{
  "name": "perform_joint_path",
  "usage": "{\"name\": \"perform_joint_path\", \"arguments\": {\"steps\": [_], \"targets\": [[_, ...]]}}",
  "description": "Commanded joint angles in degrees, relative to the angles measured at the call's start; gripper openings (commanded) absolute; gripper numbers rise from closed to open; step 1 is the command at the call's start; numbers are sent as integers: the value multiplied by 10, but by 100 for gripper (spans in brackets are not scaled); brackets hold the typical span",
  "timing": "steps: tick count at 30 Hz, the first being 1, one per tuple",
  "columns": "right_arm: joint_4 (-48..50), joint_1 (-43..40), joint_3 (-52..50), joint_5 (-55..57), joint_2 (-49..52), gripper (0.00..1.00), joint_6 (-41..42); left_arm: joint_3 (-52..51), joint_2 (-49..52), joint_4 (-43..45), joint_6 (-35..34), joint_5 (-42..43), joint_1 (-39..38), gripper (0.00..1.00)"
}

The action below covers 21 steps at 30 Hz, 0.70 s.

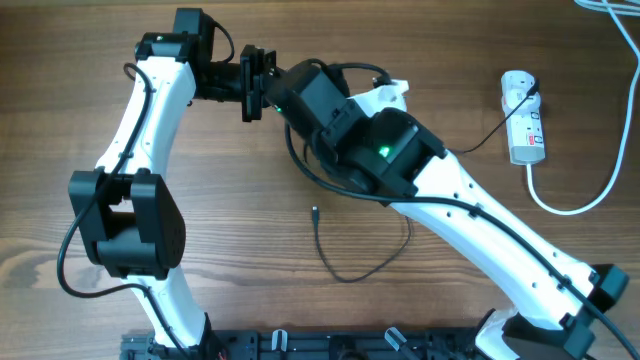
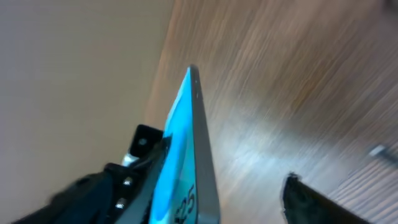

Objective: Plug charger to phone and switch on socket
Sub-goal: 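Grasp the USB-C plug end with the right gripper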

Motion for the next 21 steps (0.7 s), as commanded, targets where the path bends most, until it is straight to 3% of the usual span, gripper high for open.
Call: {"name": "perform_joint_path", "arguments": {"steps": [1, 3, 5, 8, 11, 14, 18, 21], "targets": [[-14, 1, -2, 33, -58, 98, -205, 10, -17, 19, 3, 0, -1, 4], [-25, -4, -2, 21, -91, 100, -408, 10, -17, 47, 3, -40, 0, 4], [-78, -12, -2, -19, -110, 100, -513, 10, -17, 75, 3, -134, 0, 4], [-183, -18, -5, -26, -101, 100, -522, 10, -17, 86, 6, -251, -1, 4], [-208, -18, -24, -35, -85, 100, -521, 10, -17, 93, 60, -275, -1, 4], [-186, -18, -72, -67, -69, 100, -522, 10, -17, 92, 115, -280, 0, 4], [-155, -17, -121, -125, -49, 100, -522, 10, -17, 76, 130, -455, -1, 4], [-118, -17, -149, -165, -29, 100, -536, 10, -17, 68, 176, -464, -1, 4]]}}
